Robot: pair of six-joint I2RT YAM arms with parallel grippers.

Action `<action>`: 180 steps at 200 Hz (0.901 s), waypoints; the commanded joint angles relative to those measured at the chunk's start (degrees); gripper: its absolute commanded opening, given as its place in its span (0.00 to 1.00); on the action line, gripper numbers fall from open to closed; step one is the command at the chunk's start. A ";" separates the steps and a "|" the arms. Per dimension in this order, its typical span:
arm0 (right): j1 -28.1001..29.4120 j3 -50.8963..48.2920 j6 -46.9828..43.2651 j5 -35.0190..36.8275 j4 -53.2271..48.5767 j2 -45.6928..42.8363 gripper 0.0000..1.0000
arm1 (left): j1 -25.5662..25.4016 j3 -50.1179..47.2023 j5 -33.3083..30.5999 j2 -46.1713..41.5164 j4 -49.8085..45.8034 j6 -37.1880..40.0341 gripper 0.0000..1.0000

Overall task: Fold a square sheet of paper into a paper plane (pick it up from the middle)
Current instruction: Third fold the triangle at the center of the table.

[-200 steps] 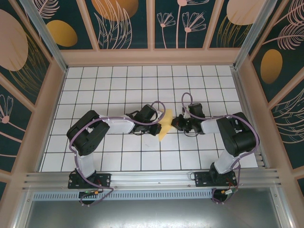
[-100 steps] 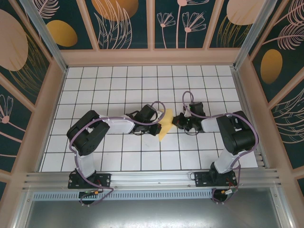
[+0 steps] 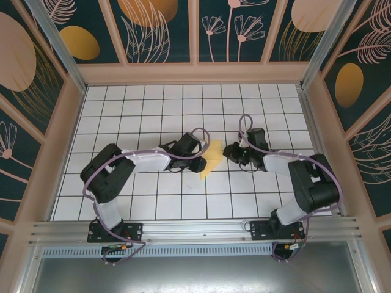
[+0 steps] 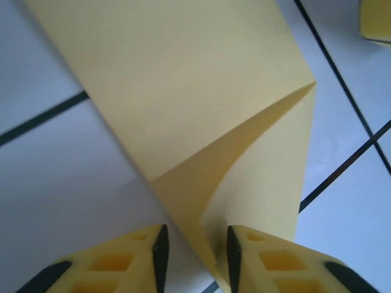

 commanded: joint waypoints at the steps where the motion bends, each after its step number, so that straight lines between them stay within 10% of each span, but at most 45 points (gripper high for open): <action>1: -0.50 -1.42 -0.91 2.63 -2.49 -4.13 0.19 | 0.24 1.10 -6.34 -4.77 -2.48 -2.57 0.41; 31: -0.51 -4.99 0.89 3.69 -1.10 -6.57 0.29 | 0.16 0.79 -7.32 -10.43 -1.11 -5.80 0.40; 81: -0.35 -7.02 3.52 -1.17 5.17 -3.72 0.35 | -0.08 2.51 10.75 -5.74 4.54 -6.51 0.21; 180: 2.32 -5.71 3.45 -2.68 7.44 0.59 0.46 | -0.14 3.44 -2.40 4.25 1.62 -6.90 0.08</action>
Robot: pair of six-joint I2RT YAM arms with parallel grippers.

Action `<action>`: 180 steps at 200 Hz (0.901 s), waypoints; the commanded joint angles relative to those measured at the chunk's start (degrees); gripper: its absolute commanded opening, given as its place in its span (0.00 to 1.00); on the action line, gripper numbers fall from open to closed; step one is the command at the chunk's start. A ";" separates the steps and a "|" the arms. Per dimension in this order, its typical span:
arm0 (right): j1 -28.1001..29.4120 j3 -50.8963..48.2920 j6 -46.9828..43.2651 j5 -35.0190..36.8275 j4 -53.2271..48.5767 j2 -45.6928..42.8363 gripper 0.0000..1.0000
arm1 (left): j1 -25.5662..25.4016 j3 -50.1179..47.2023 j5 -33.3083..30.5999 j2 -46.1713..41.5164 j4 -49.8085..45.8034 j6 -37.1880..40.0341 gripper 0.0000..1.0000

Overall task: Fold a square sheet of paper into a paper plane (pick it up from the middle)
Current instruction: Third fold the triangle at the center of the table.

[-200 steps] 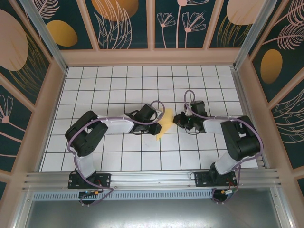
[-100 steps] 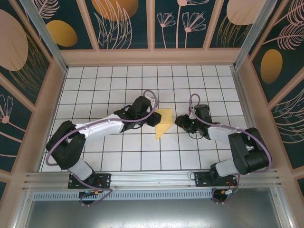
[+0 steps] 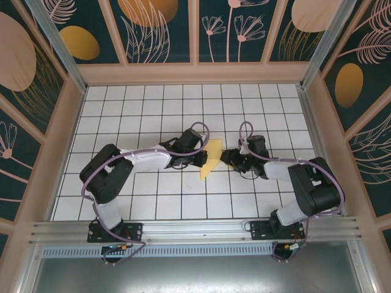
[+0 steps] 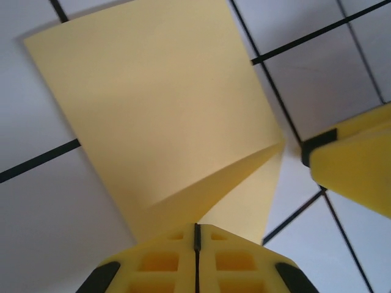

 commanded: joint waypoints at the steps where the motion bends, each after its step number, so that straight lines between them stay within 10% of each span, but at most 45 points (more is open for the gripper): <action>1: 0.70 0.81 -0.23 -0.83 2.02 1.23 0.46 | 0.02 1.03 -2.69 3.23 -0.84 -0.02 0.08; 180: 3.09 4.34 10.16 2.70 2.02 3.84 0.44 | -0.02 0.64 -3.15 3.73 -1.00 -0.05 0.07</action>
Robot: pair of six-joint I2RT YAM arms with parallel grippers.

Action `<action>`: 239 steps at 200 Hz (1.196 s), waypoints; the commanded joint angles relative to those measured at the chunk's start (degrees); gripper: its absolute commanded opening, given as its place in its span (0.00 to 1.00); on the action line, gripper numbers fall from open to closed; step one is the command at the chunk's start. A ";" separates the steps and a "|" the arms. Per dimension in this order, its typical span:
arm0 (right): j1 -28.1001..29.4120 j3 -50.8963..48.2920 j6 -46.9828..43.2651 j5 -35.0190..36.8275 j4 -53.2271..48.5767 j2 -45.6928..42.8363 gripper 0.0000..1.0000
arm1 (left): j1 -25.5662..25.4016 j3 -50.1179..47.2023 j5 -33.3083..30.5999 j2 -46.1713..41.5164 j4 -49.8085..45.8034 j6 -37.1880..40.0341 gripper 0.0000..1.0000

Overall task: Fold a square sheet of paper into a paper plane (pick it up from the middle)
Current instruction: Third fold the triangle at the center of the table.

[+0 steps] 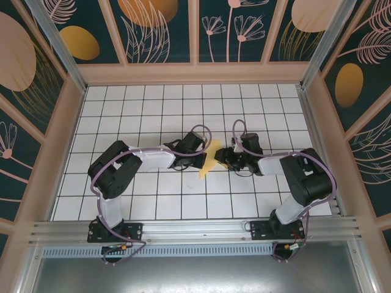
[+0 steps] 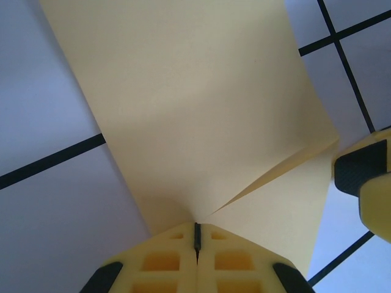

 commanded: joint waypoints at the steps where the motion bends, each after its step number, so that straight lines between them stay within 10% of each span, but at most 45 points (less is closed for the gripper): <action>1: 0.63 1.12 7.25 5.32 -2.59 -2.54 0.45 | -0.04 -0.44 0.16 -0.64 -0.60 -0.03 0.07; 239: 3.25 3.75 15.00 10.03 -7.16 -0.27 0.40 | -0.01 -0.62 -0.61 -1.41 -1.63 0.44 0.07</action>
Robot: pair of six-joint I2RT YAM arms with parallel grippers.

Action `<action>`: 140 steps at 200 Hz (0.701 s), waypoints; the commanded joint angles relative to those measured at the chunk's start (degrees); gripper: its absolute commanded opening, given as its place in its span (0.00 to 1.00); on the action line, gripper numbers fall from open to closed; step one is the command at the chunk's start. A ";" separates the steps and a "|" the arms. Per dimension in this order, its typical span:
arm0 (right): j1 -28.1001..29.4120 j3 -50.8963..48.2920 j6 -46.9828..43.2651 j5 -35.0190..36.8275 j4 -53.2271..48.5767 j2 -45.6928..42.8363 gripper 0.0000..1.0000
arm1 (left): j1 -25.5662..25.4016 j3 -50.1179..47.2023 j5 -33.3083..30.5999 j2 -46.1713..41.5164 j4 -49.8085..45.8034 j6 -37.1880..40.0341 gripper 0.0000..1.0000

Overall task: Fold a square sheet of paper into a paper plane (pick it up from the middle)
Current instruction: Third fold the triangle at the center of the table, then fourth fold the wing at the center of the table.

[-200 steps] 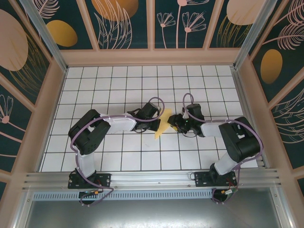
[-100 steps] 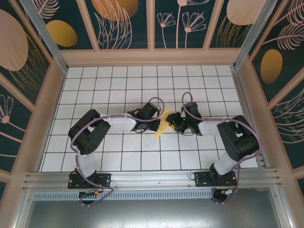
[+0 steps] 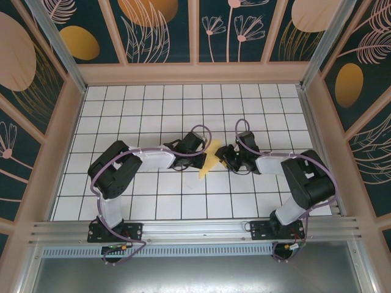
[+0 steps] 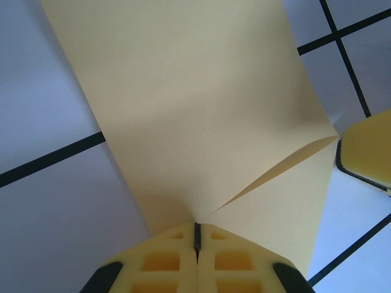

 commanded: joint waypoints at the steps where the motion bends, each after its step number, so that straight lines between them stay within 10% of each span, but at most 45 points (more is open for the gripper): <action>1: 0.24 0.72 1.35 -1.01 0.60 1.38 0.40 | -0.03 -0.44 -0.65 -1.41 -1.65 0.45 0.07; 140: 0.41 -0.64 -6.95 -6.49 9.77 0.78 0.35 | -0.04 0.26 -1.77 -2.77 -2.55 0.53 0.08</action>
